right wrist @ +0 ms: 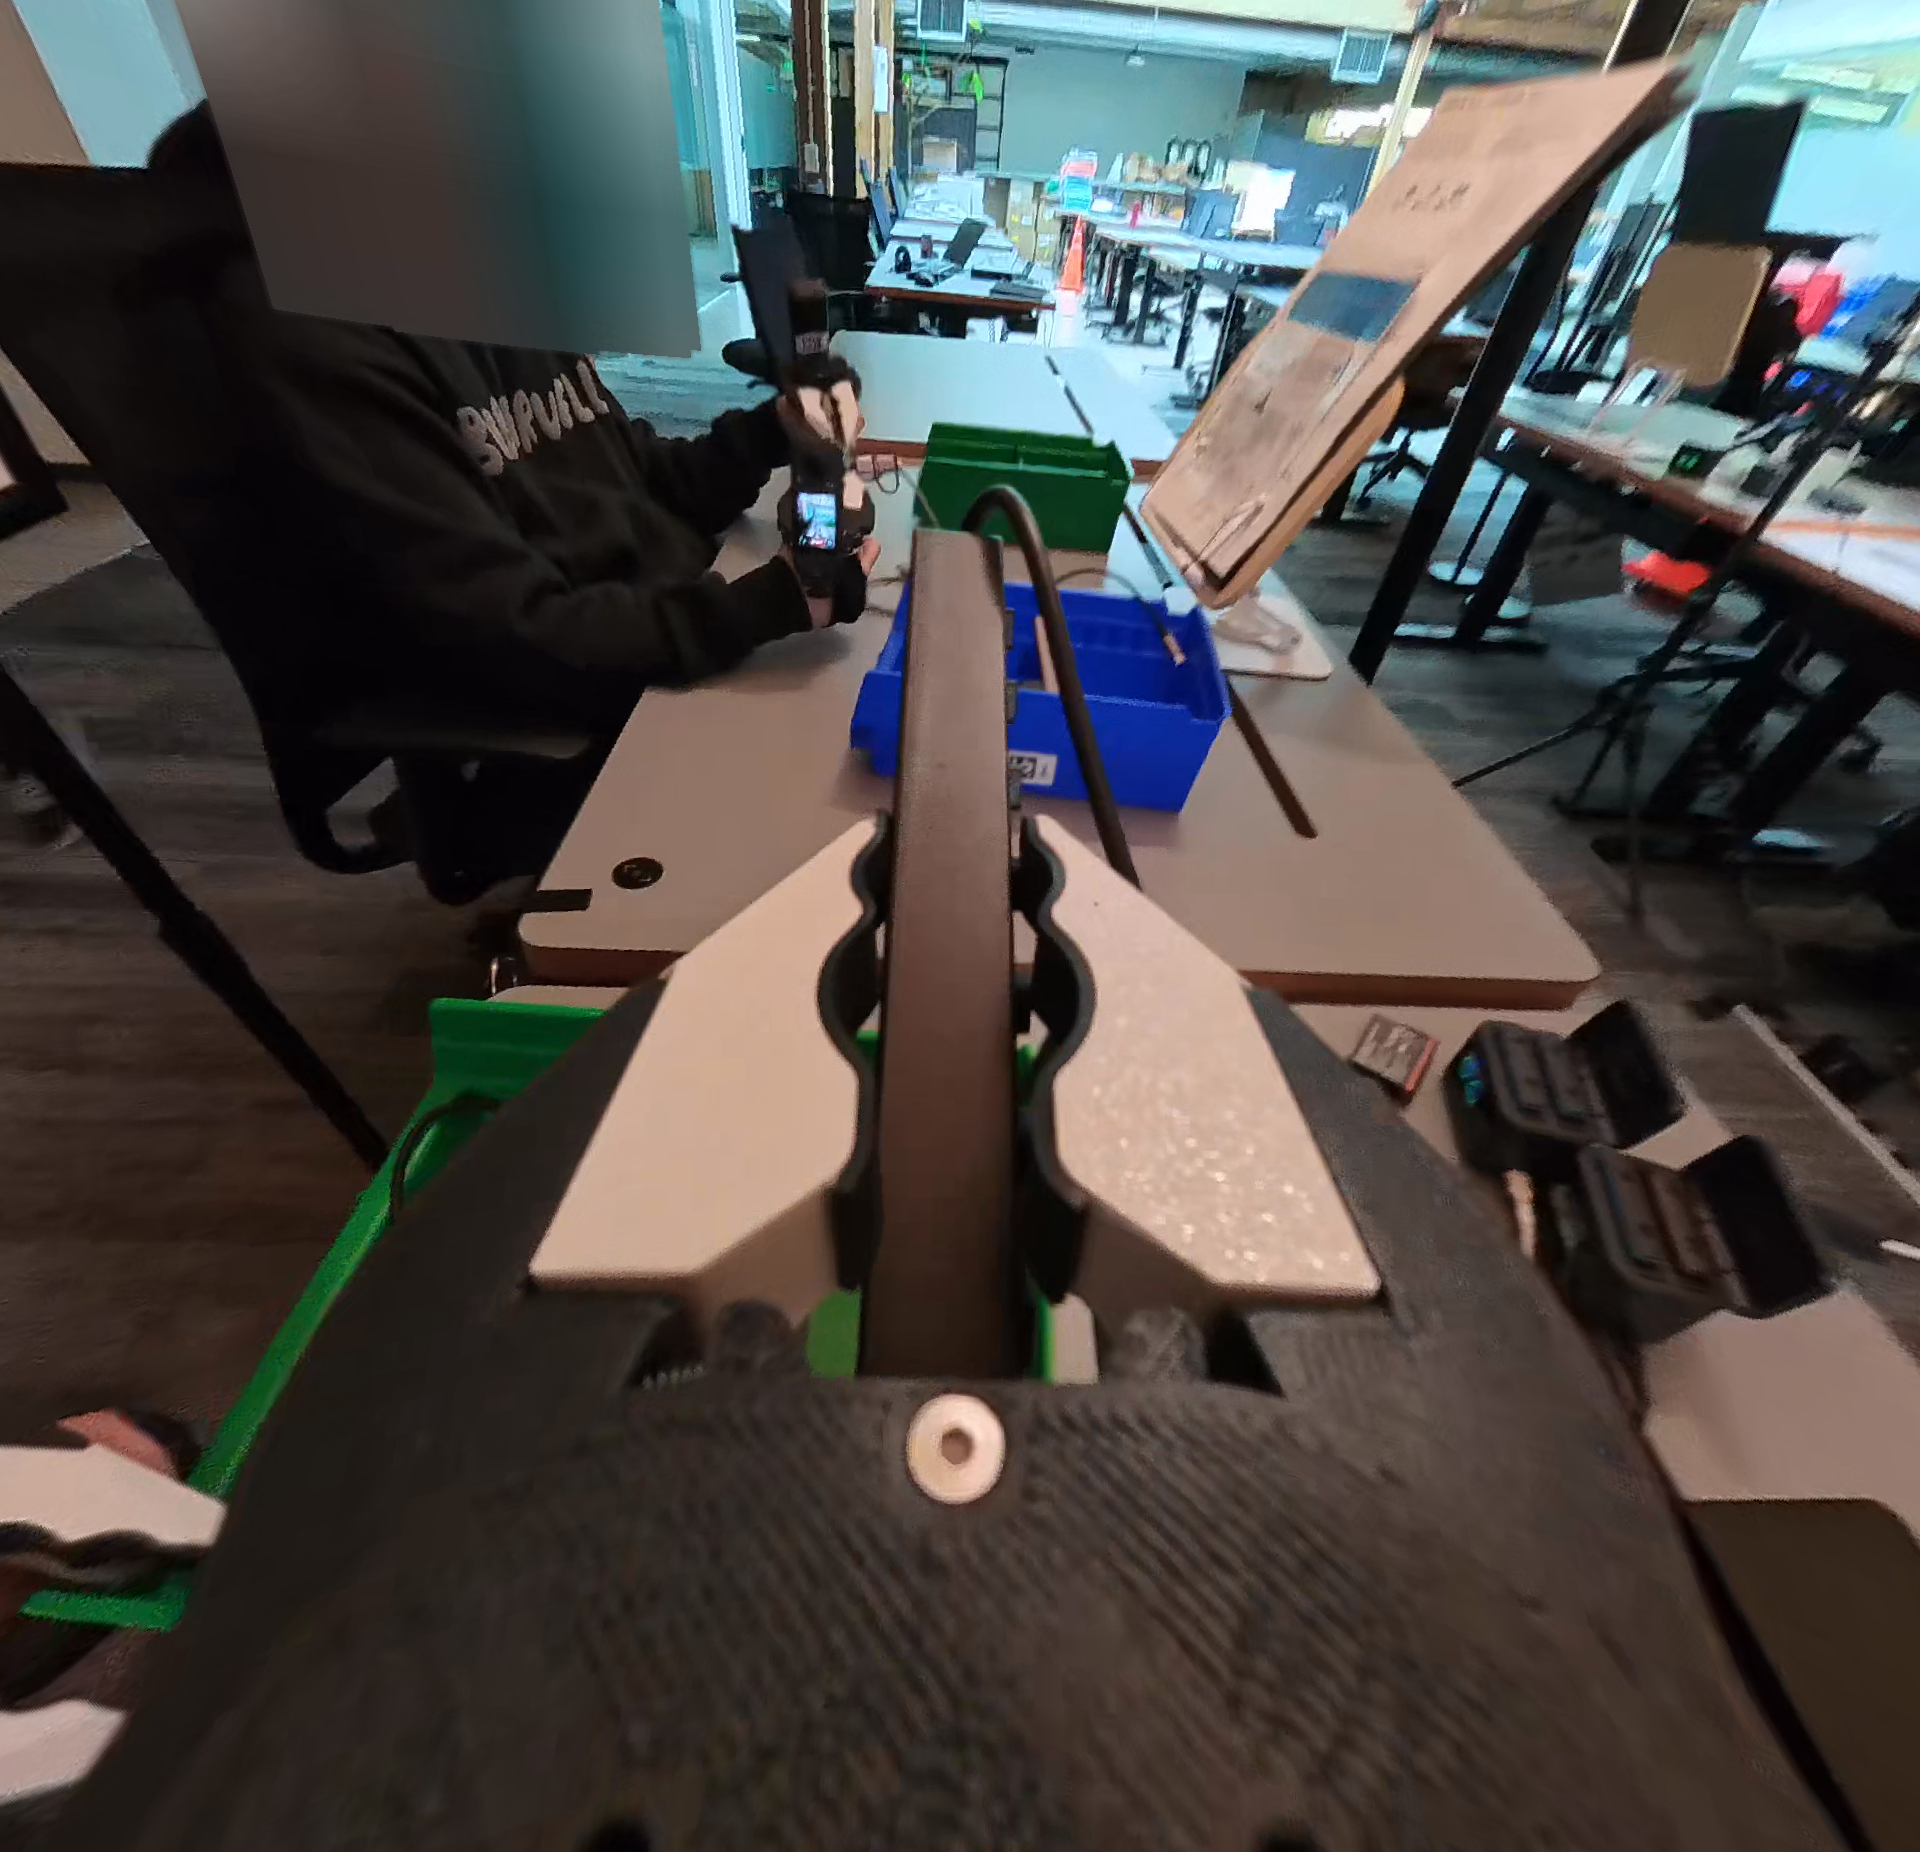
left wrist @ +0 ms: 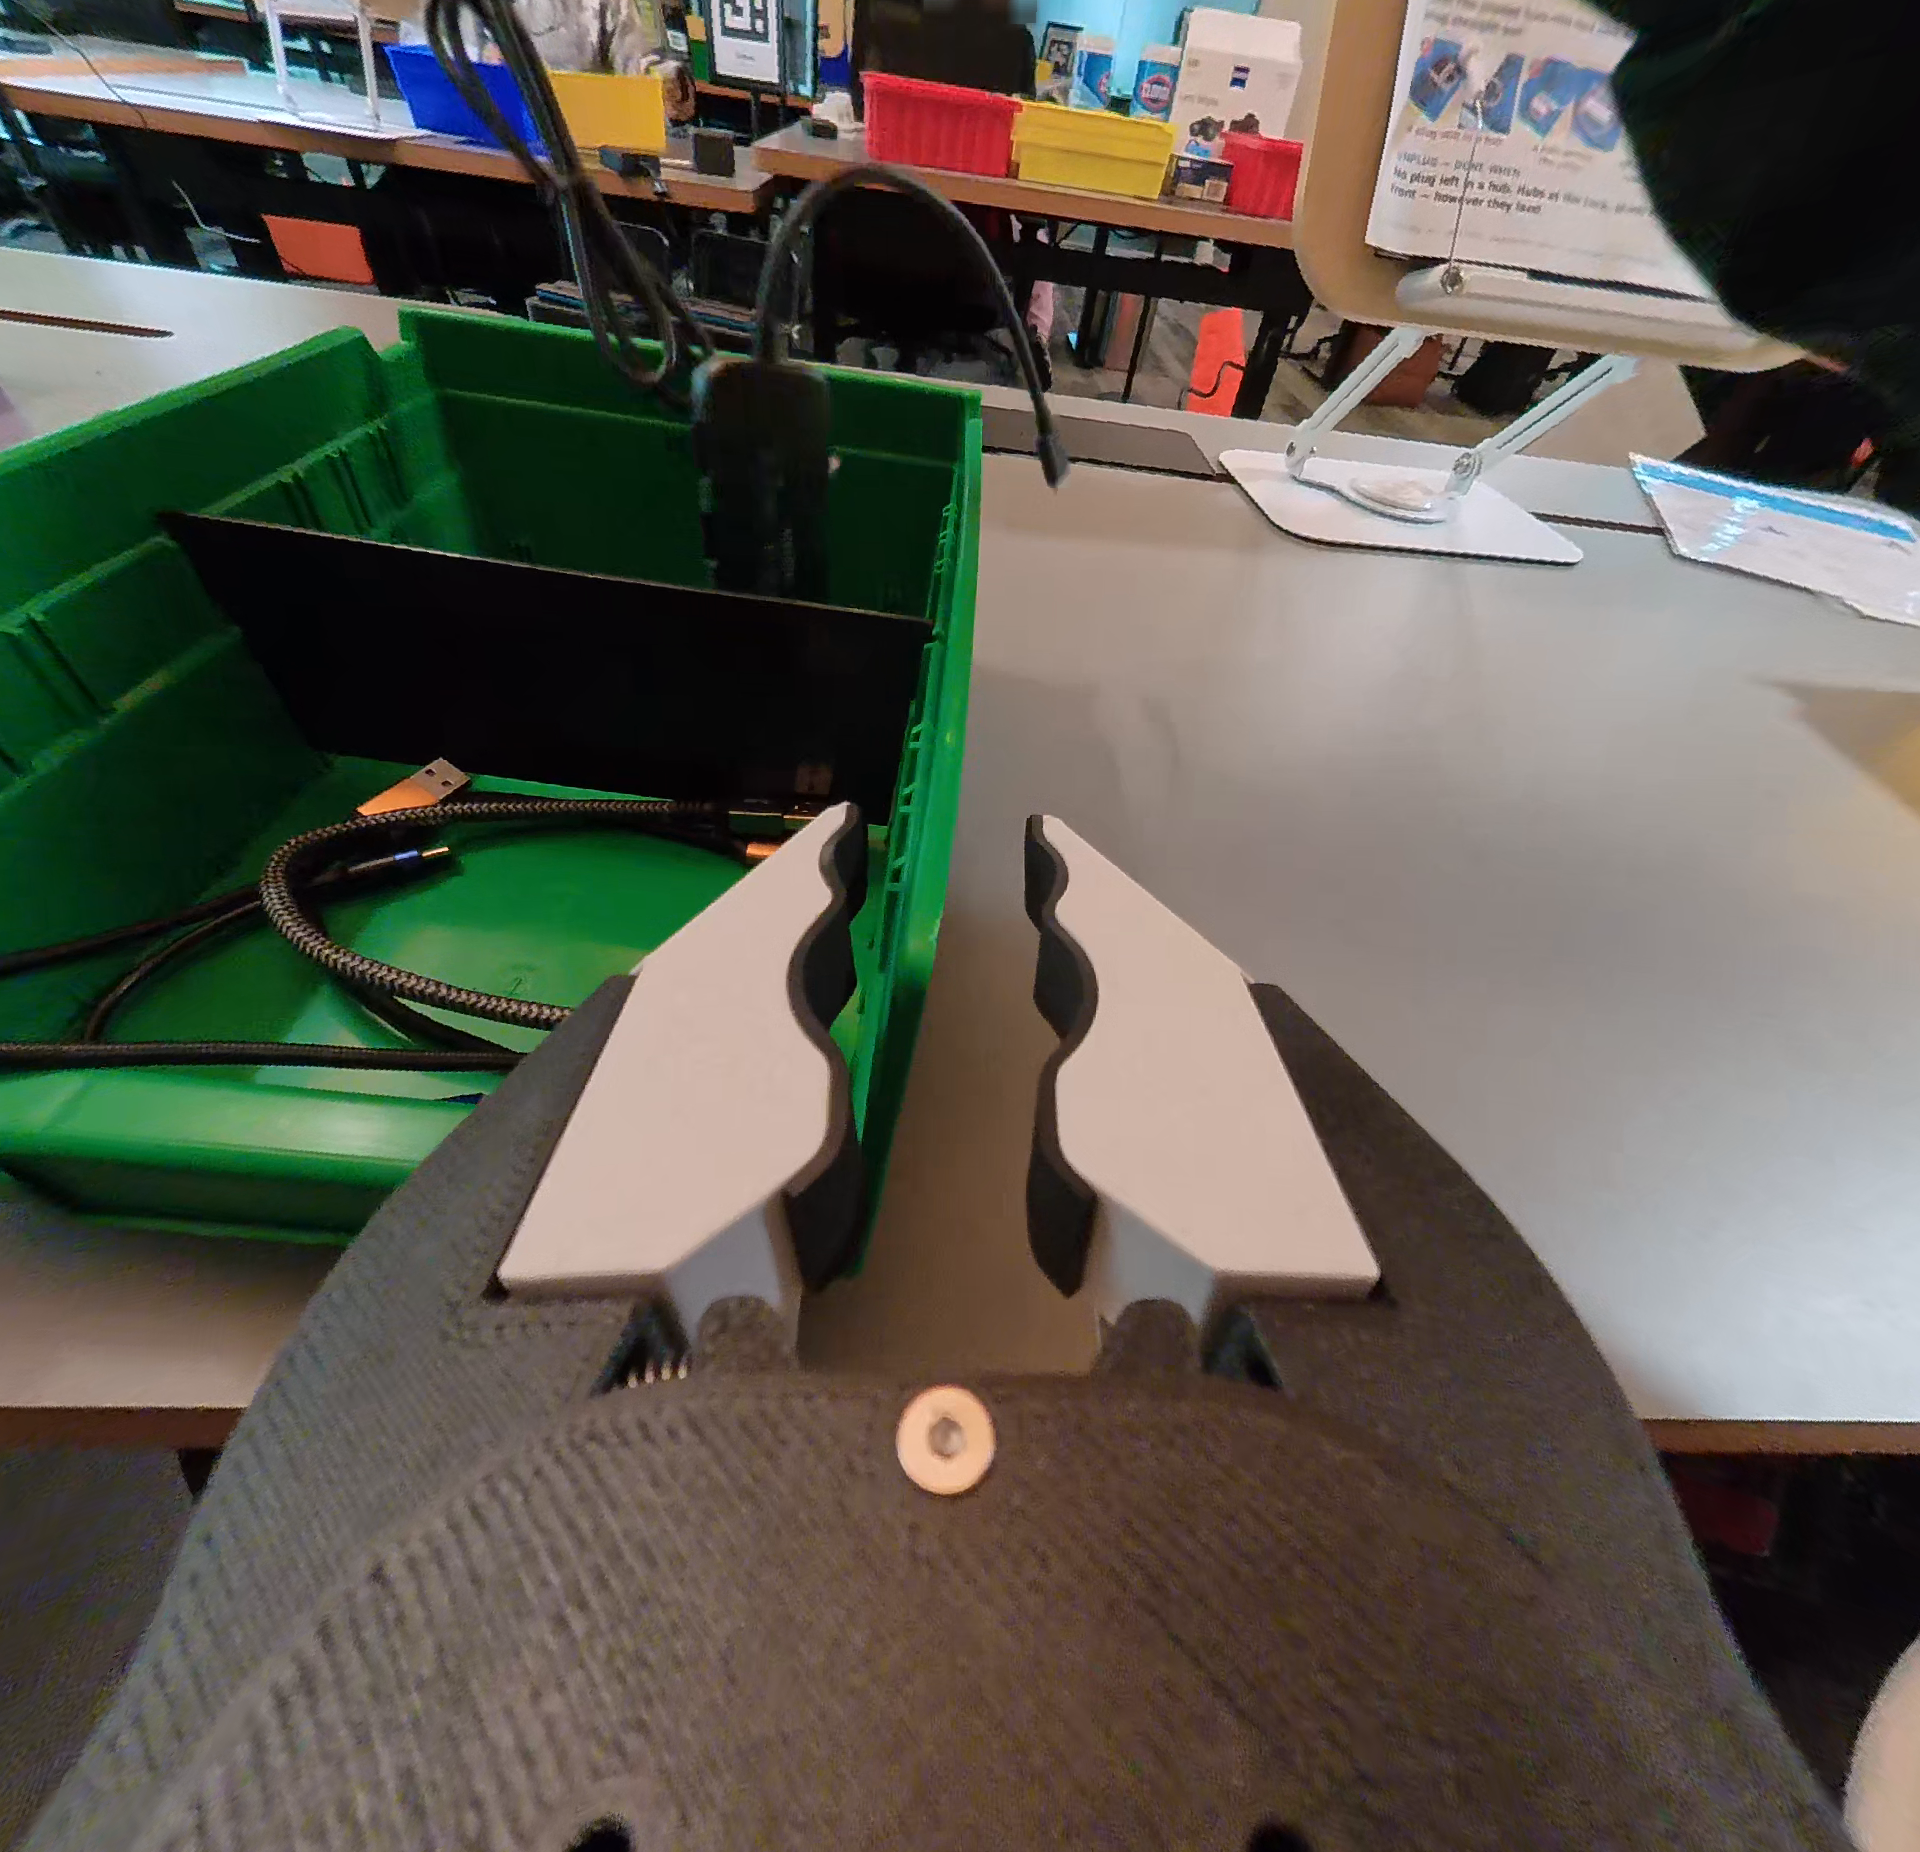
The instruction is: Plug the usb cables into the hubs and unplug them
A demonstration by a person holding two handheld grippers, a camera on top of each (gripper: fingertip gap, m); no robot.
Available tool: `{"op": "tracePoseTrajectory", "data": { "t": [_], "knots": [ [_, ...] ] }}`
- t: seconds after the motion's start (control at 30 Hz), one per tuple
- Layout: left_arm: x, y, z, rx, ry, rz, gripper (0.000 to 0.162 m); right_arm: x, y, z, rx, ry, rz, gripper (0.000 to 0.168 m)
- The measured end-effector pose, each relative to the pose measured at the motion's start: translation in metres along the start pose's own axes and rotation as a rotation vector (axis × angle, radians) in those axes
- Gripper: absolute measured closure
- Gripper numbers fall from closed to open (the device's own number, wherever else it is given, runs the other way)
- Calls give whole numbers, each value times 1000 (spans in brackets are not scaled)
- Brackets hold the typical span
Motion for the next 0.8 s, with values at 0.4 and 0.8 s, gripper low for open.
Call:
{"op": "tracePoseTrajectory", "data": {
  "t": [0.4, 0.8],
  "knots": [
    [2, 3, -1, 45, -5, 64, 129, 59, -21, -191, 76, 389, 126, 146],
    [66, 84, -18, 173, 362, 495, 117, -152, -104, -330, -186, 130, 265, 147]
  ]
}}
Point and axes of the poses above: each gripper's, where its closed fingertips meet, z out along the fingers, x out of its top, y = z × x across the jaws, the point moved 8 cm from there along -z, back along the fingers, and after that the axes turned 14 degrees about z, right-handed, at the moved point
